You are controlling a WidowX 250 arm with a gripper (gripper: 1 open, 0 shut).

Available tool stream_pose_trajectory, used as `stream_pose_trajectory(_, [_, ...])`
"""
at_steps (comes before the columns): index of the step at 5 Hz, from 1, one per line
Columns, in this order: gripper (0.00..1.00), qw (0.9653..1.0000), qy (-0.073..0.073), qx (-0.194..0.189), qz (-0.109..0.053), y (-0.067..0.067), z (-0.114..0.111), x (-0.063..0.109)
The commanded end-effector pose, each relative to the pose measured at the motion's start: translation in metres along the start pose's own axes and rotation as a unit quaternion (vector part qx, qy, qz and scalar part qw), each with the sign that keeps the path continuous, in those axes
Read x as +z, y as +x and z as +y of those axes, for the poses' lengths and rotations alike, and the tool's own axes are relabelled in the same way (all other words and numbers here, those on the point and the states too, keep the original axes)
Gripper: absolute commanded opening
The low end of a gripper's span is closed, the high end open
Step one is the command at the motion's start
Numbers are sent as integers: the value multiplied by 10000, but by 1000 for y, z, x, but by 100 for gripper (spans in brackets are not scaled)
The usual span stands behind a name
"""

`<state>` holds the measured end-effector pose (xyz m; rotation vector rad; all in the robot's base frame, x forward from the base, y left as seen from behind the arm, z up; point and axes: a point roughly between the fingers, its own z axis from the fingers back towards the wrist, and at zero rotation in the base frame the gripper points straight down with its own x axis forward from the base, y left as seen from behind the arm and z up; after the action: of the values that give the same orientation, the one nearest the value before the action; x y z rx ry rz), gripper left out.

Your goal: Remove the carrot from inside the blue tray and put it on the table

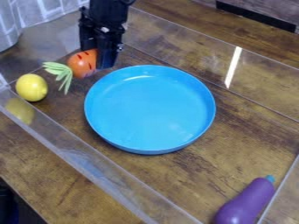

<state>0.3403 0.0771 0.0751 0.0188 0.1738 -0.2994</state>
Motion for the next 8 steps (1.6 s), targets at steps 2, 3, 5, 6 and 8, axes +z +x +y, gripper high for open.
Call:
stream_pose_trajectory(2, [100, 9995, 170, 56, -259, 3, 12, 9])
stream_pose_trajectory(3, [100, 9995, 164, 26, -263, 2, 13, 5])
stream_pose_trajectory(5, [100, 9995, 135, -24, -287, -3, 16, -2])
stream_pose_trajectory(6, [100, 9995, 140, -20, -296, -6, 18, -5])
stream_pose_trajectory(8, [100, 9990, 163, -133, -394, -2, 15, -10])
